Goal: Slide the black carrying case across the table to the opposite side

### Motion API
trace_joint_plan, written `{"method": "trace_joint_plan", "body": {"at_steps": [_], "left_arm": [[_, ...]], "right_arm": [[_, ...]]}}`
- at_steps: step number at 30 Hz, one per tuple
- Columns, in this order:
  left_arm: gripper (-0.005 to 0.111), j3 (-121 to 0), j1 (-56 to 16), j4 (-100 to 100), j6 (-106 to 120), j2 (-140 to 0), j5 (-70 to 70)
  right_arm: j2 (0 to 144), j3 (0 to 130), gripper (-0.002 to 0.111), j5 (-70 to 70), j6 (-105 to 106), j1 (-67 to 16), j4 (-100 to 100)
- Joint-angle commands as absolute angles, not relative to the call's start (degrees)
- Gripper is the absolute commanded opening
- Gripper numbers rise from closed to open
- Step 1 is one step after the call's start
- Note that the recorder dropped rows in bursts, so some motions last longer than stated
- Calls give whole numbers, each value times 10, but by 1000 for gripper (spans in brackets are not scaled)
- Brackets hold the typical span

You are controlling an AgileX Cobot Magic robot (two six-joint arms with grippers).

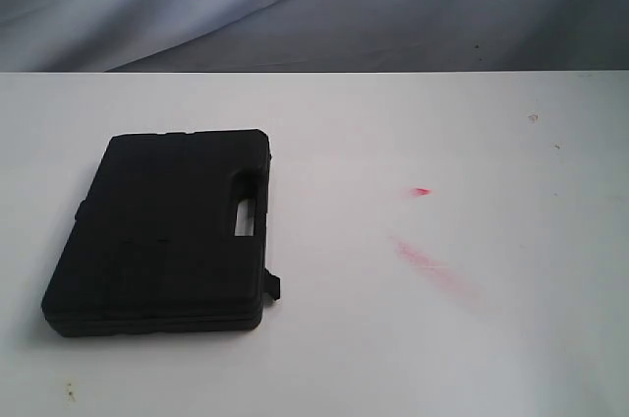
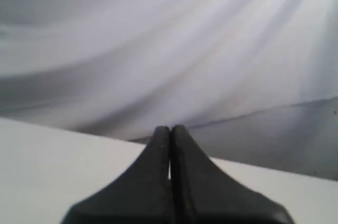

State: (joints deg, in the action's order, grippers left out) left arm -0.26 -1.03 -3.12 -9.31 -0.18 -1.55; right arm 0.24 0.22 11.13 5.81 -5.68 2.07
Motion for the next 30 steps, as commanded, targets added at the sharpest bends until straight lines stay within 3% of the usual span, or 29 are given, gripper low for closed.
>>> {"method": "trace_joint_plan", "body": {"at_steps": [1,8,15,20,26,30], "left_arm": [[0,0,-13,-28,-105,0,-119],[0,-112,-13,-13,-103,0,-40],[0,-234,-13,53,-67,0,186],[0,-280,-13,48,-24,0,267],[0,-419,-13,-23,31,-144,397],[0,-534,-13,-42,47,-317,600]], "right_arm": [[0,0,0,111,55,-53,19],[0,0,0,111,55,-53,19],[0,0,0,111,55,-53,19],[0,0,0,111,55,-53,19],[0,0,0,111,55,-53,19],[0,0,0,111,55,-53,19]]}}
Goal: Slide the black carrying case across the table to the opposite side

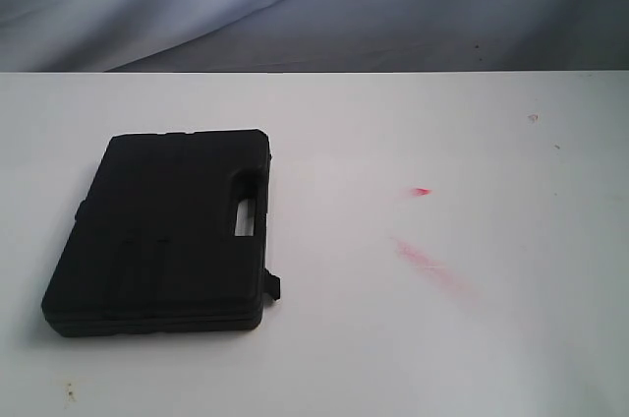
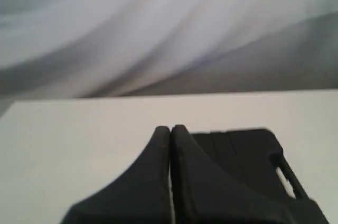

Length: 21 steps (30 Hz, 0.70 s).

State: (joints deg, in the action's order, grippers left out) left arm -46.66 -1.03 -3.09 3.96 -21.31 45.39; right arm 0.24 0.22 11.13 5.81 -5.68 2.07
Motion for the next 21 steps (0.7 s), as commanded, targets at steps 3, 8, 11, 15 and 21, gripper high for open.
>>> {"method": "trace_joint_plan", "body": {"at_steps": [3,8,11,15,21], "left_arm": [[0,-589,-13,-43,44,-410,700],[0,-615,-13,-92,11,-515,700],[0,-616,-13,-158,41,-544,700],[0,-616,-13,-193,72,-577,700],[0,-616,-13,-205,47,-652,700]], "right_arm": [[0,0,0,111,55,-53,19],[0,0,0,111,55,-53,19],[0,0,0,111,55,-53,19],[0,0,0,111,55,-53,19],[0,0,0,111,55,-53,19]]}}
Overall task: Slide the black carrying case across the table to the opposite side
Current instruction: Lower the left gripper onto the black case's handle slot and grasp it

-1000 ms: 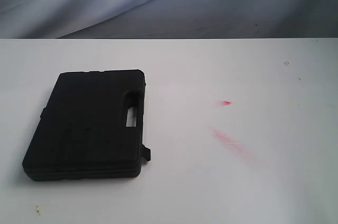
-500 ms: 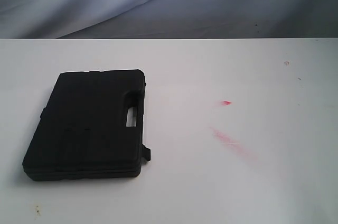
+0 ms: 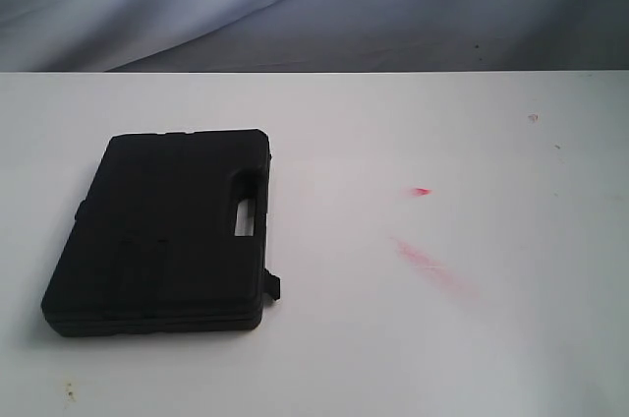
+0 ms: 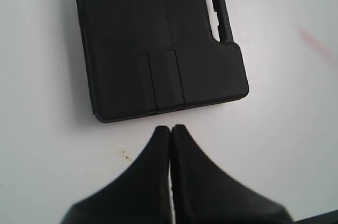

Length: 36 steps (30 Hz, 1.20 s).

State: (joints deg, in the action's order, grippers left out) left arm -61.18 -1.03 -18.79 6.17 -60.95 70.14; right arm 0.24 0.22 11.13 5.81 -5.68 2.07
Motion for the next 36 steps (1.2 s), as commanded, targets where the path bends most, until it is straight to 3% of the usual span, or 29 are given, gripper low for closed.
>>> {"method": "trace_joint_plan", "body": {"at_steps": [1,11,17,27,36], "left_arm": [[0,-616,-18,-211,46,-664,700],[0,-616,-209,-93,-125,-760,612],[0,-618,-283,-67,-193,-851,525],[0,-747,-316,-57,-229,-1003,518],[0,-782,-316,-58,-261,-1090,437]], "right_arm": [[0,0,0,111,55,-53,19],[0,0,0,111,55,-53,19],[0,0,0,111,55,-53,19],[0,0,0,111,55,-53,19],[0,0,0,111,55,-53,19]]}}
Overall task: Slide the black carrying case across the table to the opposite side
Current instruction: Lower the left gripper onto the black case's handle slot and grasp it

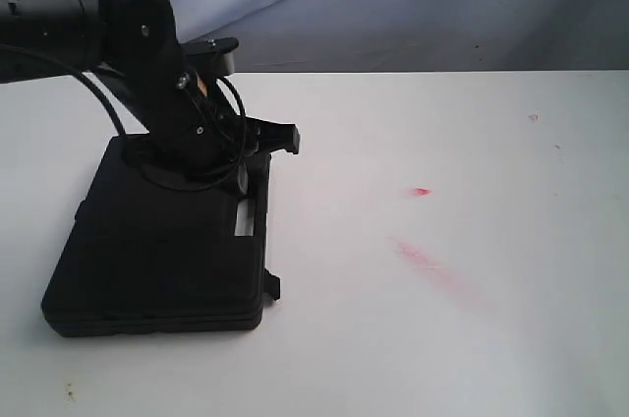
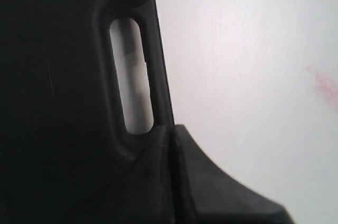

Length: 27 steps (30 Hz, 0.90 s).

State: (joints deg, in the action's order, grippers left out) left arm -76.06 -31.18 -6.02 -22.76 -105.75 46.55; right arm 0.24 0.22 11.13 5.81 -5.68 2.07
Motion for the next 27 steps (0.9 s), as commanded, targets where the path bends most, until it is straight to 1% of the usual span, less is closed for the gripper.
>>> {"method": "trace_joint_plan", "body": {"at_steps": [1,4,8,11,15,18,23,27], "left_arm": [[0,-790,-316,-58,-267,-1099,439],[0,-817,-316,-52,-271,-1136,451],[0,-817,-316,-24,-299,-1170,441],[0,-821,-316,26,-335,-1176,446],[0,-863,-318,50,-348,-1176,491],[0,-893,-333,75,-362,-1176,508],[0,-907,-375,146,-417,-1189,516],[0,-916,-382,127,-419,-1215,537]], "right_arm": [[0,0,0,111,55,-53,19],[0,0,0,111,55,-53,19],[0,0,0,111,55,-53,19],[0,0,0,111,55,-53,19],[0,0,0,111,55,-53,19],[0,0,0,111,55,-53,19],[0,0,0,111,55,-53,19],[0,0,0,111,55,-53,19]]}}
